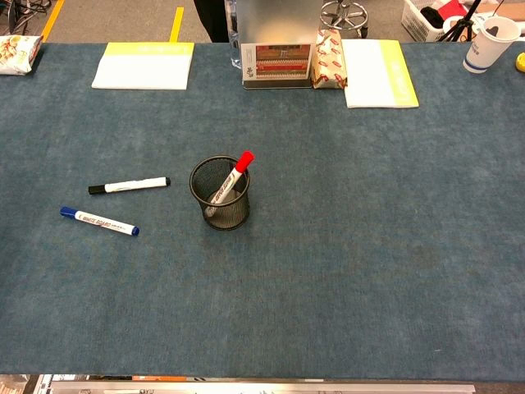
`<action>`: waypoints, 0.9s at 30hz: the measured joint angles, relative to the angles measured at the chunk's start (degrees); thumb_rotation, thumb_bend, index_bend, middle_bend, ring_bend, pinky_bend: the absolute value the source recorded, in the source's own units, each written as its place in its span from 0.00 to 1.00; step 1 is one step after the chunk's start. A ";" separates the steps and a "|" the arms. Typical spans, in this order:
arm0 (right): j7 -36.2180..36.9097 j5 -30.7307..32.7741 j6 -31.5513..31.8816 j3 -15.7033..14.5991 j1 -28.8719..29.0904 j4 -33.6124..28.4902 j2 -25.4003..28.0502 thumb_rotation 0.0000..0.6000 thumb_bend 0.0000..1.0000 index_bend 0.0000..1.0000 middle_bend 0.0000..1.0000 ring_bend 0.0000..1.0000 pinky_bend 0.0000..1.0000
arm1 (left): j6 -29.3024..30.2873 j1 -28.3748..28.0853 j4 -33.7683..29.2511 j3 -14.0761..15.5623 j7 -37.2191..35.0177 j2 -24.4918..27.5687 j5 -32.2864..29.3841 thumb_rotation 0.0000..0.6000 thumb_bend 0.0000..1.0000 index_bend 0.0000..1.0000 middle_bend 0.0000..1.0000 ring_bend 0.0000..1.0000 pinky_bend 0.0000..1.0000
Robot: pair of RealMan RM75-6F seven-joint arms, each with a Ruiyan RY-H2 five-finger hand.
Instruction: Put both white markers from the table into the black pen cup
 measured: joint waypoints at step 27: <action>1.00 -0.01 0.48 0.30 0.16 0.00 0.24 1.00 0.87 0.57 0.38 0.26 0.16 | -5.17 -1.05 -0.20 0.53 -0.69 -2.41 -2.43 1.00 0.36 0.42 0.10 0.00 0.12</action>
